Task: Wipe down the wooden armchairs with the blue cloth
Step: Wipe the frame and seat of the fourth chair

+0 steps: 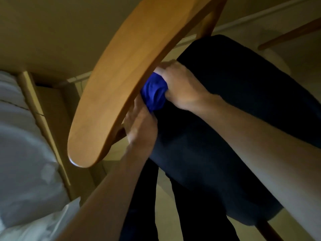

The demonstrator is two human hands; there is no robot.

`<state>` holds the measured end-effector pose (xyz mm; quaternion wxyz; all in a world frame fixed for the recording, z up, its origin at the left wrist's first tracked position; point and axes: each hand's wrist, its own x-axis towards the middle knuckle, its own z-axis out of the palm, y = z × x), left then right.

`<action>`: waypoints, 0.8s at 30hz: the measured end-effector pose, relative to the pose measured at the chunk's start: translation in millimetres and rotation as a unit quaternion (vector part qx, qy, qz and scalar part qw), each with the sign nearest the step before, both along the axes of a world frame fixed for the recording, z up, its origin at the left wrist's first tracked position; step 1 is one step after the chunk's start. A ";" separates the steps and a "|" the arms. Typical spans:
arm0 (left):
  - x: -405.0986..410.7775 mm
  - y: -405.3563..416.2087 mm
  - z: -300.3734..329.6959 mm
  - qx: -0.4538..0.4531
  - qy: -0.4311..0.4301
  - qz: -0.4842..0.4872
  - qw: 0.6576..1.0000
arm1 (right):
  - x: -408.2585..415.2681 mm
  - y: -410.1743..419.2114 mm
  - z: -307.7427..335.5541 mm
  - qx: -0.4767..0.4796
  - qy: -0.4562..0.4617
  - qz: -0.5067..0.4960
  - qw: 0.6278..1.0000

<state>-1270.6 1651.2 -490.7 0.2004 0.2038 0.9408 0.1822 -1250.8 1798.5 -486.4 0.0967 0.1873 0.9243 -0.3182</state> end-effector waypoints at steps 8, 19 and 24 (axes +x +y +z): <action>60.4 -42.0 -13.4 -0.056 0.057 -0.044 0.996 | 63.2 -14.6 -13.2 -0.054 0.001 0.148 0.988; 85.1 -75.3 3.6 0.003 0.021 0.050 0.999 | 73.0 -27.5 -1.4 -0.068 0.023 0.174 0.982; 48.8 -78.8 -14.7 -0.020 -0.003 0.250 0.968 | -4.2 -80.3 -25.8 -0.021 0.075 0.179 0.981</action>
